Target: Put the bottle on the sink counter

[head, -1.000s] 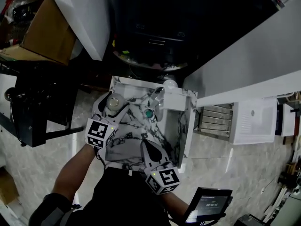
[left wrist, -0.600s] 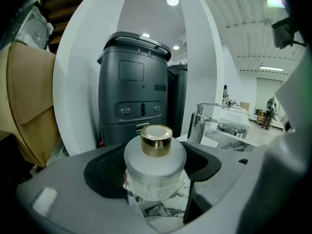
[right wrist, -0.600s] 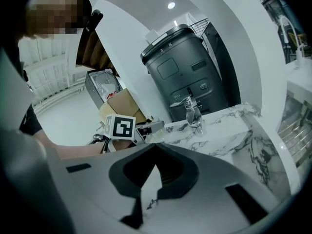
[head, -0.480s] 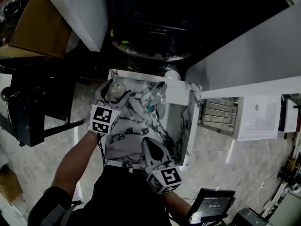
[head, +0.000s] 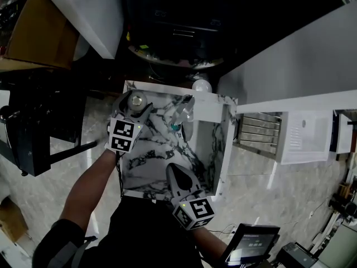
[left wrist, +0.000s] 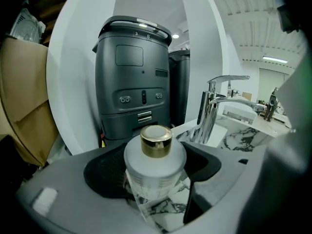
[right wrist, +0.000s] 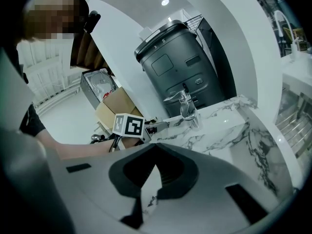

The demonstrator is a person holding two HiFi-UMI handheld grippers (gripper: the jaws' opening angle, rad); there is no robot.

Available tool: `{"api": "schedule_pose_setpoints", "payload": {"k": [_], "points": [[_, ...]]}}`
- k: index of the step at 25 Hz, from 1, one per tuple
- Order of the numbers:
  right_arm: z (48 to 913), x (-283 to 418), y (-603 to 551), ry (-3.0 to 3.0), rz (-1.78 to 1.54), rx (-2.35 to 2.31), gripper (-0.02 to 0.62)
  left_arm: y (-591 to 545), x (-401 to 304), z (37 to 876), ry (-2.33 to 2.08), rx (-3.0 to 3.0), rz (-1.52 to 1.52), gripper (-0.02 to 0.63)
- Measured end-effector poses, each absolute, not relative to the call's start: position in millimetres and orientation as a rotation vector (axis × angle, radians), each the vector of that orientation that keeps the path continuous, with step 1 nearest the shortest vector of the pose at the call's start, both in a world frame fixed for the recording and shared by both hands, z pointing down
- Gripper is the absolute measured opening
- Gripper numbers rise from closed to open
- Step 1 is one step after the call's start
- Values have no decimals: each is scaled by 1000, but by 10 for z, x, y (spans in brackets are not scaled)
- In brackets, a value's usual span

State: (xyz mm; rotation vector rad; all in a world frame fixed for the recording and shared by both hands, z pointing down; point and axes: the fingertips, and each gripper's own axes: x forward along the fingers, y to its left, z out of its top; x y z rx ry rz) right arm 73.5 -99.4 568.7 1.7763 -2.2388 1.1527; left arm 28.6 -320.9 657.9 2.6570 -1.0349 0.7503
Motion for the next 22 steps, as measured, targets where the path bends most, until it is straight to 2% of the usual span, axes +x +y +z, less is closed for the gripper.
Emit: {"api": "schedule_pose_setpoints", "payload": {"k": [22], "points": [[5610,729,-929,-2263,1148,1755,-5,-3350,260,6852,-1142,2434,975,339]]}}
